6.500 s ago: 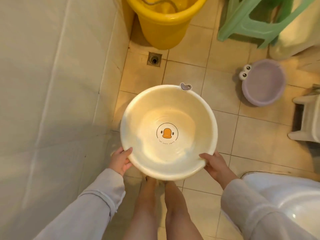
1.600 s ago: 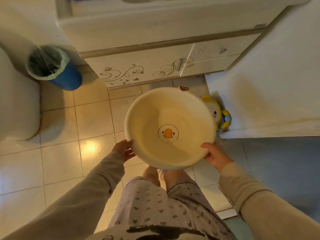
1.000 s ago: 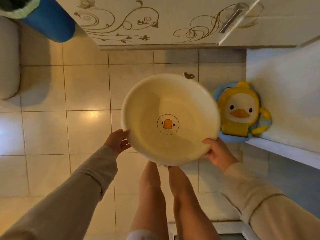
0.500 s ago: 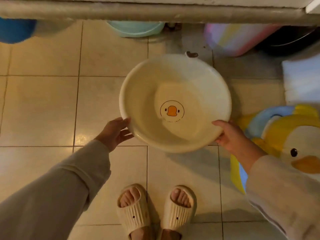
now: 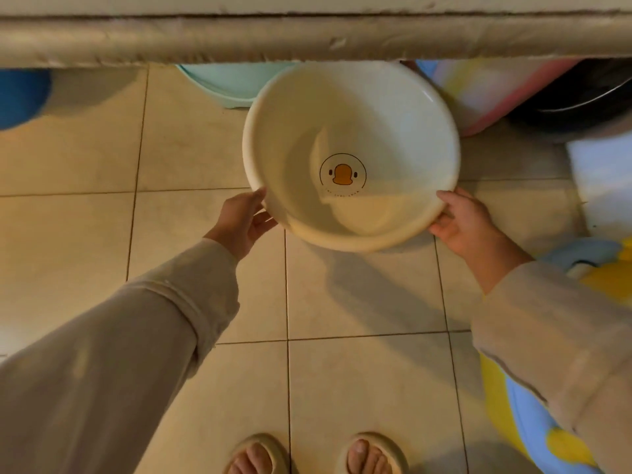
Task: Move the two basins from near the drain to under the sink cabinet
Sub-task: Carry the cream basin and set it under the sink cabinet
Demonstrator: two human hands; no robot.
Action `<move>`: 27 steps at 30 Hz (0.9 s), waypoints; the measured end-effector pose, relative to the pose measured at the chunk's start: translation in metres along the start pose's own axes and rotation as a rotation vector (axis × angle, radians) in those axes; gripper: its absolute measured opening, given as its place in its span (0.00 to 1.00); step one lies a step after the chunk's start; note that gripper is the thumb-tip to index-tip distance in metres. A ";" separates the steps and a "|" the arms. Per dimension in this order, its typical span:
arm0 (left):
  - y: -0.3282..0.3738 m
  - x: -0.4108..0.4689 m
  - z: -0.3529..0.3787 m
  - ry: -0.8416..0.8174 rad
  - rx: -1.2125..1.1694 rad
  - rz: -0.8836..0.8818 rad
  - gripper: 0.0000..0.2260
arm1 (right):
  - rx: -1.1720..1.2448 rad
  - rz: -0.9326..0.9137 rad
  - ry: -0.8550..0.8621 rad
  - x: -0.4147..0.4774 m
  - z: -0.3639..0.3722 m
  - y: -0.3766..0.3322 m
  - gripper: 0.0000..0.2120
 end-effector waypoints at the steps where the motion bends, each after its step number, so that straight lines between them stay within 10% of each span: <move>1: -0.003 -0.006 0.001 -0.006 -0.026 -0.015 0.07 | 0.015 0.005 0.000 -0.007 -0.001 0.002 0.13; 17: -0.086 -0.395 -0.173 0.260 0.377 -0.611 0.04 | -0.371 0.440 0.141 -0.388 -0.138 0.065 0.09; 27: 0.019 -0.555 -0.173 0.111 0.477 -0.641 0.05 | -0.832 0.444 -0.053 -0.580 -0.148 -0.034 0.11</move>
Point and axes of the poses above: each hand's wrist, its own x-axis towards the middle knuckle, its own z-axis out of the palm, y = z × x, the point moved 7 cm from there along x, towards the middle knuckle, and after that the axes turned 7 degrees about y, right-handed, at the moved point
